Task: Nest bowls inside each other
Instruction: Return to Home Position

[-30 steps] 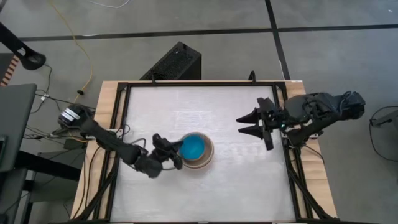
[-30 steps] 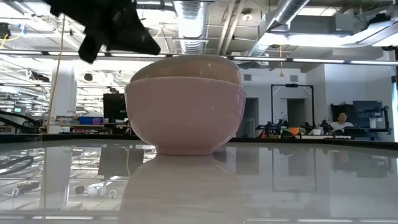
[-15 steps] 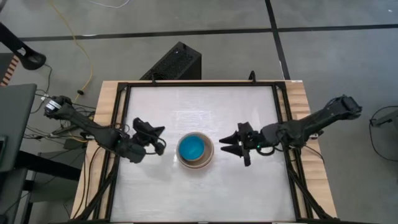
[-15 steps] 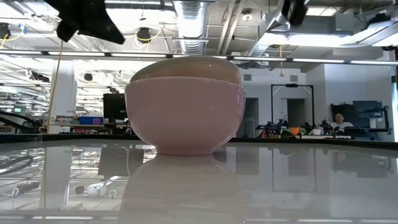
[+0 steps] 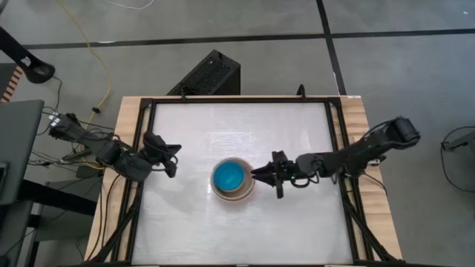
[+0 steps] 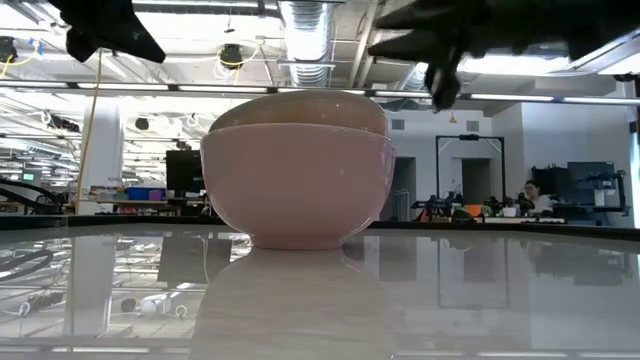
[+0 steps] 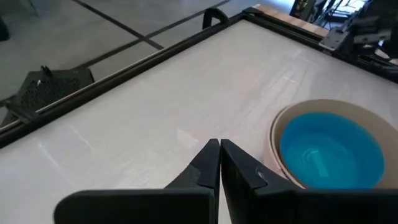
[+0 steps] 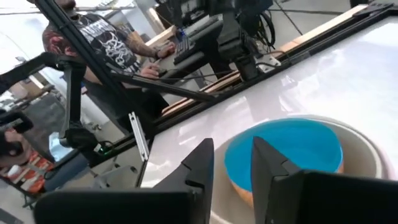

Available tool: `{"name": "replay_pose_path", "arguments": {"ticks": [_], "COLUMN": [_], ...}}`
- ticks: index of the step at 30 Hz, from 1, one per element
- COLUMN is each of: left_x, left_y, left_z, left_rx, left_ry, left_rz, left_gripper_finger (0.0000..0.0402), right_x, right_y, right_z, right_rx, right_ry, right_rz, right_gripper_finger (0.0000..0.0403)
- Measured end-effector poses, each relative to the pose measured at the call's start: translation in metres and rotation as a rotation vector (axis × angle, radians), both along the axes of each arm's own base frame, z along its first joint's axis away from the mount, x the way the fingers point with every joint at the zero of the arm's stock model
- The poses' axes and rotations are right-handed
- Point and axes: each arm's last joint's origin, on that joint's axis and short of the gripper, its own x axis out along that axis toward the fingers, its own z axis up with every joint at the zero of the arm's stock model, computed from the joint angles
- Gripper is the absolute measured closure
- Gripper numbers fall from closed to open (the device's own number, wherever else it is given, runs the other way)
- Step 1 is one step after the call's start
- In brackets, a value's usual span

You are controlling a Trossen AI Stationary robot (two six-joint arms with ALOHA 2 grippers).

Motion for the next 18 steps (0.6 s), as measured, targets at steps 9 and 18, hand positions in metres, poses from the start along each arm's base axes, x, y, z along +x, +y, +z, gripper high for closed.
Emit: {"name": "replay_pose_path", "arguments": {"ticks": [9,18], "left_x": [-0.024,-0.036], "left_y": [0.012,0.018], "left_z": [-0.011,-0.037], "left_rx": [-0.058,-0.144], "left_ry": [-0.007,-0.127], "left_rz": [0.008,0.002], "left_gripper_finger": [0.0401,0.0401], "right_x": [0.026,0.033], "right_y": [-0.015,-0.013], "right_z": [-0.031,-0.049], "right_rx": [0.006,0.026], "right_ry": [0.009,0.045], "right_rz": [0.011,0.035], "right_gripper_finger": [0.0337,0.0338]}}
